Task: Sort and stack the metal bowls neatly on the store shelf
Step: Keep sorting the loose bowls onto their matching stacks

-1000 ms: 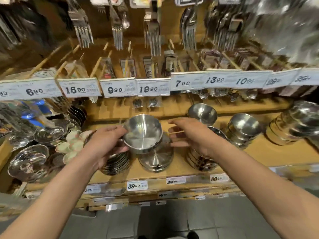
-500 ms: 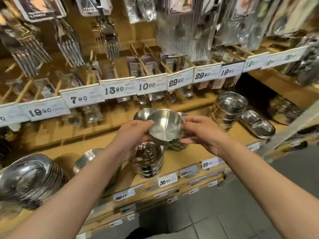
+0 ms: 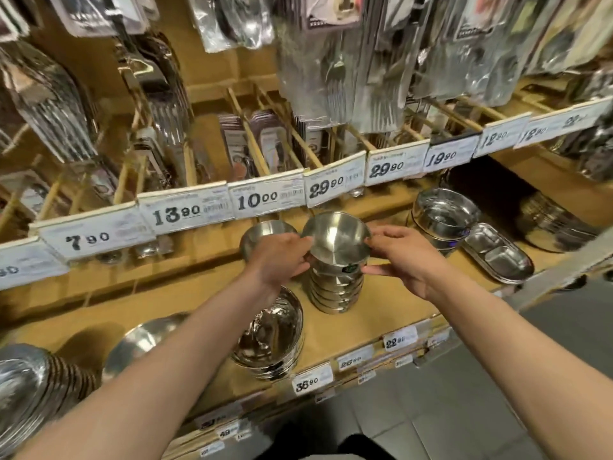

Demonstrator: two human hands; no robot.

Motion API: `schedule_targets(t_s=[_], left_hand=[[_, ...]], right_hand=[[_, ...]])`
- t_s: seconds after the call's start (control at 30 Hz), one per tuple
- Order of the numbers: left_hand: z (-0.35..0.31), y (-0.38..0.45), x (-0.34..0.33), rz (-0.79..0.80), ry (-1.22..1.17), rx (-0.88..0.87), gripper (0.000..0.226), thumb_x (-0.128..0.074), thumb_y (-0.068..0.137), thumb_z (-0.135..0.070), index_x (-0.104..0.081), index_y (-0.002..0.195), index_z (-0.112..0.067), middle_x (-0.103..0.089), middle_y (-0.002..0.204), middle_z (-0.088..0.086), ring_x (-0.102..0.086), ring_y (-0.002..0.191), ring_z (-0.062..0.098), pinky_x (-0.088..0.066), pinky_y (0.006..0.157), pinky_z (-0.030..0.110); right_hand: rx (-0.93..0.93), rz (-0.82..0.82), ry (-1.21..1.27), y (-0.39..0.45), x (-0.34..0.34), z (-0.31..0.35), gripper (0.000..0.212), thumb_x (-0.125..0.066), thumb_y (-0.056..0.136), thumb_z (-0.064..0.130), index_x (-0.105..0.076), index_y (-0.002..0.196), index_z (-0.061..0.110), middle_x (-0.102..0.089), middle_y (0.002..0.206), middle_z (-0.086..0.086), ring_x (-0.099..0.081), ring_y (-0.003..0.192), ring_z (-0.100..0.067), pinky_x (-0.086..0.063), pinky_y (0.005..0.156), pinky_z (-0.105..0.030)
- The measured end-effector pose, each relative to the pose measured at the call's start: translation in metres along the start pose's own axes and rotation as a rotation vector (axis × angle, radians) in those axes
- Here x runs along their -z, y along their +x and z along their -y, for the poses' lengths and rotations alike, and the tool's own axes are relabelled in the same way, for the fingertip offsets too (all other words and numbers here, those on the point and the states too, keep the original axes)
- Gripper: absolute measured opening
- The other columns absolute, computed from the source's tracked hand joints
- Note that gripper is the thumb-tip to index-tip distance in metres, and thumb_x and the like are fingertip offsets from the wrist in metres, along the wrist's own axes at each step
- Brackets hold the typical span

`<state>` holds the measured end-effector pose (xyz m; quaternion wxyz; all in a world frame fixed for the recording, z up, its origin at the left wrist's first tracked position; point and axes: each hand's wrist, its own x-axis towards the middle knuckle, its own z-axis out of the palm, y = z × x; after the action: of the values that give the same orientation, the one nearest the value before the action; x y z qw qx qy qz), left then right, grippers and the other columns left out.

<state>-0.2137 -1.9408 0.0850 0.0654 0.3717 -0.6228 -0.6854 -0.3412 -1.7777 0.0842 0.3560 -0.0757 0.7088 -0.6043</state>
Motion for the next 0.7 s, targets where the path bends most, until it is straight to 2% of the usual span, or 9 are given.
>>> schedule_targets(t_s=[0.1,0.2,0.3,0.37,0.43,0.53,0.57,0.63,0.7], left_hand=[[0.003,0.012,-0.01,-0.051,0.11,0.038,0.031,-0.061,0.1,-0.016,-0.064,0.121,0.005,-0.069,0.113,0.014,-0.068,0.105,0.024,-0.057,0.097,0.041],[0.009,0.018,-0.017,-0.141,0.202,0.052,0.024,-0.062,0.099,-0.017,-0.068,0.117,-0.002,-0.073,0.106,0.013,-0.072,0.096,0.026,-0.059,0.092,0.045],[0.017,0.016,-0.022,-0.232,0.252,0.031,0.025,-0.061,0.098,-0.015,-0.069,0.107,0.007,-0.074,0.1,0.025,-0.074,0.087,0.032,-0.06,0.085,0.05],[0.021,0.016,-0.025,-0.276,0.295,0.022,0.02,-0.06,0.097,-0.017,-0.073,0.1,-0.001,-0.075,0.094,0.019,-0.072,0.083,0.028,-0.059,0.078,0.042],[0.024,0.019,-0.027,-0.309,0.336,0.018,0.019,-0.06,0.098,-0.02,-0.072,0.086,-0.014,-0.072,0.082,0.005,-0.066,0.073,0.018,-0.051,0.06,0.026],[0.027,0.022,-0.034,-0.375,0.334,0.008,0.034,-0.06,0.097,-0.017,-0.06,0.063,-0.022,-0.061,0.064,-0.003,-0.055,0.063,0.014,-0.043,0.049,0.016],[0.027,0.022,-0.037,-0.387,0.32,0.01,0.038,-0.061,0.096,-0.015,-0.059,0.059,-0.023,-0.059,0.063,-0.004,-0.056,0.065,0.015,-0.048,0.053,0.018],[0.028,0.024,-0.041,-0.385,0.287,0.018,0.042,-0.061,0.096,-0.012,-0.058,0.055,-0.021,-0.06,0.064,-0.002,-0.06,0.073,0.021,-0.06,0.075,0.036],[0.029,0.025,-0.043,-0.381,0.271,0.019,0.038,-0.061,0.096,-0.011,-0.061,0.059,-0.02,-0.064,0.07,0.002,-0.063,0.079,0.024,-0.059,0.089,0.051]], right_hand=[[0.008,0.02,-0.039,0.013,0.007,-0.004,0.019,-0.06,0.098,0.006,-0.071,0.113,0.005,-0.073,0.114,-0.016,-0.075,0.087,-0.015,-0.065,0.069,-0.033],[0.02,0.061,-0.117,0.026,0.013,-0.009,0.018,-0.062,0.096,0.006,-0.073,0.11,0.008,-0.073,0.112,-0.017,-0.073,0.085,-0.017,-0.063,0.067,-0.029],[0.017,0.104,-0.164,0.035,0.016,-0.014,0.016,-0.064,0.093,0.005,-0.072,0.105,0.012,-0.073,0.103,-0.013,-0.071,0.082,-0.015,-0.062,0.068,-0.028],[0.008,0.123,-0.179,0.04,0.017,-0.019,0.013,-0.068,0.092,0.006,-0.069,0.105,0.01,-0.071,0.096,-0.011,-0.071,0.078,-0.017,-0.062,0.071,-0.029],[0.006,0.136,-0.207,0.044,0.02,-0.023,0.014,-0.071,0.09,0.007,-0.068,0.104,0.007,-0.072,0.097,-0.013,-0.071,0.078,-0.02,-0.062,0.075,-0.033],[0.017,0.154,-0.238,0.051,0.024,-0.023,0.012,-0.07,0.091,0.006,-0.069,0.103,0.005,-0.073,0.1,-0.016,-0.071,0.079,-0.022,-0.063,0.084,-0.043],[0.021,0.157,-0.243,0.053,0.025,-0.023,0.012,-0.07,0.091,0.006,-0.069,0.103,0.006,-0.073,0.1,-0.016,-0.071,0.079,-0.022,-0.063,0.085,-0.044],[0.024,0.168,-0.249,0.056,0.027,-0.023,0.012,-0.07,0.091,0.007,-0.068,0.103,0.008,-0.072,0.099,-0.013,-0.073,0.08,-0.023,-0.062,0.085,-0.045],[0.015,0.176,-0.248,0.059,0.029,-0.025,0.014,-0.071,0.09,0.008,-0.066,0.103,0.011,-0.071,0.097,-0.011,-0.074,0.079,-0.022,-0.063,0.084,-0.044]])
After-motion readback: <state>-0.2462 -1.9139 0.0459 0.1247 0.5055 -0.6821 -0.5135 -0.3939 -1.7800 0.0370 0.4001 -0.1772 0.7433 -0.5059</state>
